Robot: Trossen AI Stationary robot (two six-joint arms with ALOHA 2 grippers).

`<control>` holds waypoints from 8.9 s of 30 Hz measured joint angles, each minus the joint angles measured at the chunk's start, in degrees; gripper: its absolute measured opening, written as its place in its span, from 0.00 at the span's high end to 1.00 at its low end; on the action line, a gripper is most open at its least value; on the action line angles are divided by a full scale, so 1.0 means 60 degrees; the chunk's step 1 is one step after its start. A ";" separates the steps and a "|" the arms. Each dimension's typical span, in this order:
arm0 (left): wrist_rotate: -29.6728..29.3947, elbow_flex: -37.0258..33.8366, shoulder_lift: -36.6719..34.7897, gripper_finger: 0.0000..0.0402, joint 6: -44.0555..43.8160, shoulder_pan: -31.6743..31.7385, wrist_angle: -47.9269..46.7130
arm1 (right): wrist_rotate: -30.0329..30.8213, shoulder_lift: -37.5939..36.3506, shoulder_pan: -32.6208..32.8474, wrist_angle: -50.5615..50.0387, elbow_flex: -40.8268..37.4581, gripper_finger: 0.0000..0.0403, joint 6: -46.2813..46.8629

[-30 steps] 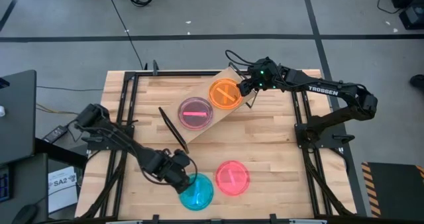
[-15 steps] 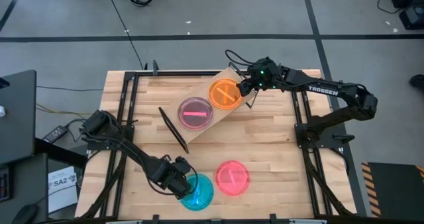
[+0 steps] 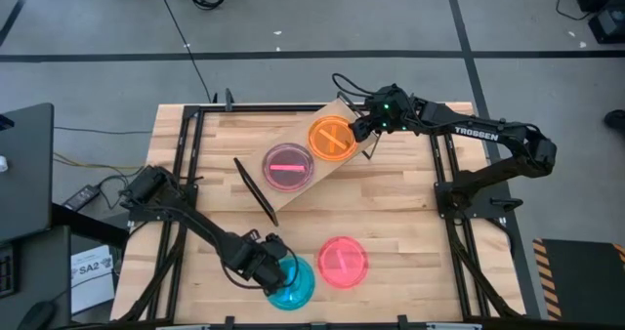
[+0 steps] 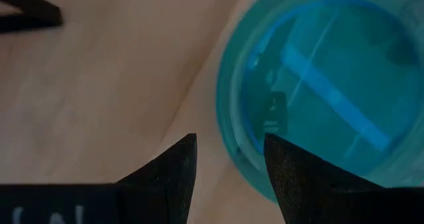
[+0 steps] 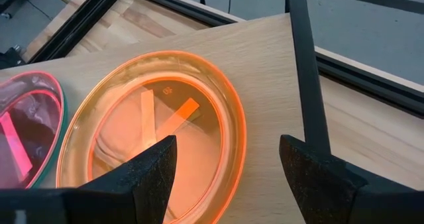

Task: Place and stack plates onto a shelf
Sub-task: Stack the blue plate on the orange plate on the shelf

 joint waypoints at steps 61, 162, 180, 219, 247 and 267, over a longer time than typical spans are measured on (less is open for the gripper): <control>0.0454 -0.2842 -0.1558 0.99 -0.2279 -0.0201 0.3218 | -0.0502 0.0000 0.0004 0.0166 0.0000 0.32 -0.0211; -0.0368 -0.2831 -0.7413 0.98 0.0875 0.6112 0.3169 | -0.0191 0.0004 0.4269 0.3082 0.0000 0.58 0.1406; -0.0368 -0.2831 -0.7413 0.98 0.0852 0.6112 0.3217 | -0.0198 0.0004 0.4269 0.3082 0.0000 0.72 0.1384; -0.0362 -0.2831 -0.7315 0.79 0.2003 0.5583 0.3142 | -0.3459 0.0004 0.4832 0.0376 0.0000 0.86 0.1304; -0.0391 -0.2831 -0.7322 0.79 0.2631 0.4571 0.3140 | -0.0705 0.0004 0.5854 -0.3675 0.0000 0.54 0.1810; -0.0402 -0.2831 -0.7326 0.79 0.2629 0.4571 0.3142 | -0.2179 -0.0004 0.5869 -0.0066 -0.3049 0.53 0.2128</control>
